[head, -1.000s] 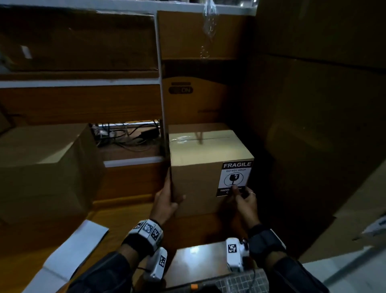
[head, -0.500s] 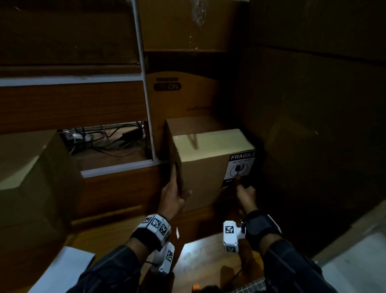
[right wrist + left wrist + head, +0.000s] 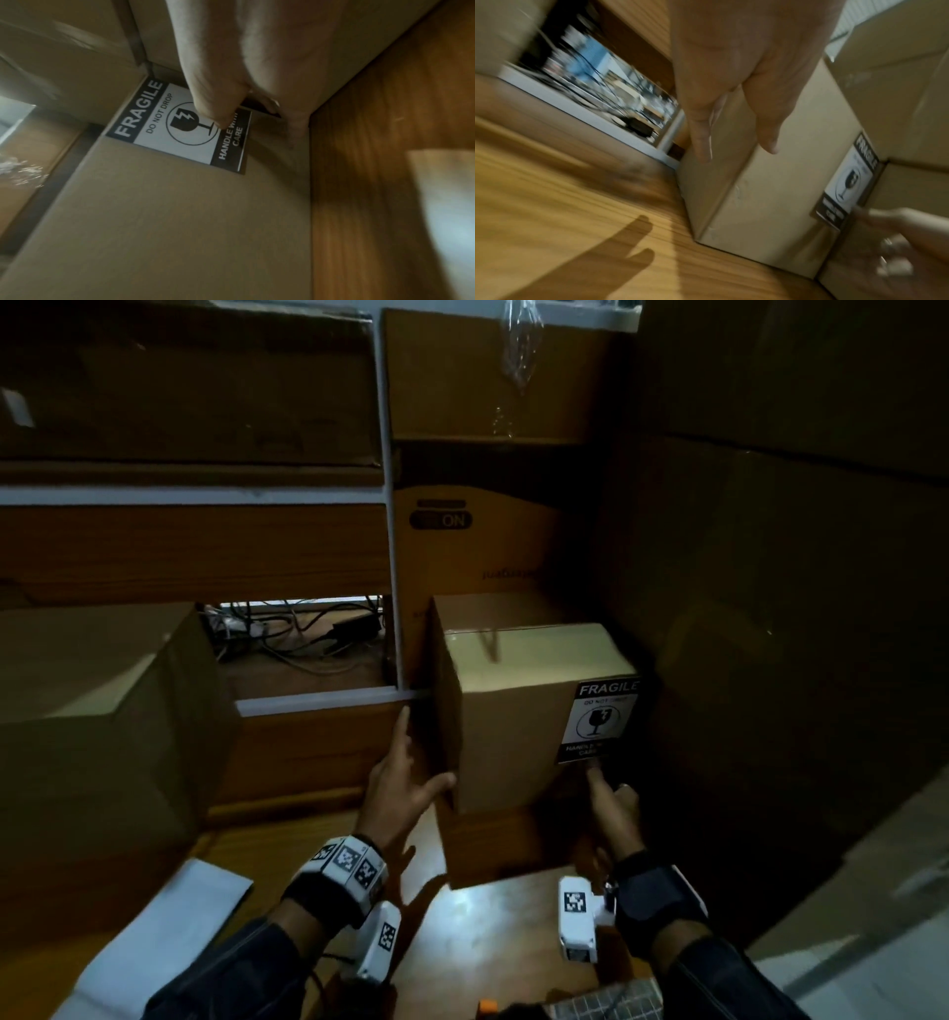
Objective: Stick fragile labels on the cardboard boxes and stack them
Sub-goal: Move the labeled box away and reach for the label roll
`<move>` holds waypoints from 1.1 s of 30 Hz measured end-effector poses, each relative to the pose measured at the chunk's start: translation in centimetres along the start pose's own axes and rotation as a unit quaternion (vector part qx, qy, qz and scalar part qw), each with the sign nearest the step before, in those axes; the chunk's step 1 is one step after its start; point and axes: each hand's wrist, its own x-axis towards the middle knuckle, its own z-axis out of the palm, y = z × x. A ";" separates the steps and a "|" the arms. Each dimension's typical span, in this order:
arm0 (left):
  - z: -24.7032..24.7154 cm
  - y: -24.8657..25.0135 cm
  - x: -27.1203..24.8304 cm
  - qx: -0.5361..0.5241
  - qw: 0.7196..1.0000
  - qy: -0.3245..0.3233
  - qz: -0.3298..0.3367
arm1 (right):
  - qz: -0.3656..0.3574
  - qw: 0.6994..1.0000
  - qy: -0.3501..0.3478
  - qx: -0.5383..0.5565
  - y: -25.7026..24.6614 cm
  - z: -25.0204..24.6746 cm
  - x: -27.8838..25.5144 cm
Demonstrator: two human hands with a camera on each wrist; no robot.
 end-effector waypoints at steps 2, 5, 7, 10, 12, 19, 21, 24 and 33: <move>-1.6 -0.4 -2.2 0.014 1.000 0.024 -0.008 | -0.001 0.999 -0.033 -0.010 1.5 -0.2 -1.3; -4.0 -1.6 -6.4 0.034 0.997 0.067 -0.023 | -0.003 0.992 -0.125 0.011 3.9 -0.4 -4.4; -5.8 -2.6 -9.6 0.043 0.995 0.090 -0.029 | -0.003 0.982 -0.188 0.001 6.0 -0.3 -6.1; -8.3 -3.8 -14.7 0.056 0.988 0.133 -0.059 | -0.028 0.961 -0.275 -0.024 8.7 0.4 -8.2; -10.1 -4.2 -17.8 0.060 0.983 0.158 -0.078 | -0.043 0.945 -0.322 -0.037 9.5 1.3 -10.0; -18.5 -5.7 -24.8 0.113 0.956 0.248 -0.111 | -0.115 0.890 -0.436 -0.070 8.6 6.8 -17.6; -21.4 -6.1 -25.1 0.113 0.949 0.272 -0.114 | -0.189 0.872 -0.442 -0.094 7.6 9.2 -19.8; -25.8 -7.2 -24.3 0.102 0.940 0.306 -0.113 | -0.279 0.847 -0.442 -0.098 5.4 14.0 -22.8; -37.6 -11.5 -17.1 0.055 0.945 0.312 -0.081 | -0.451 0.790 -0.388 -0.148 -4.2 32.4 -29.6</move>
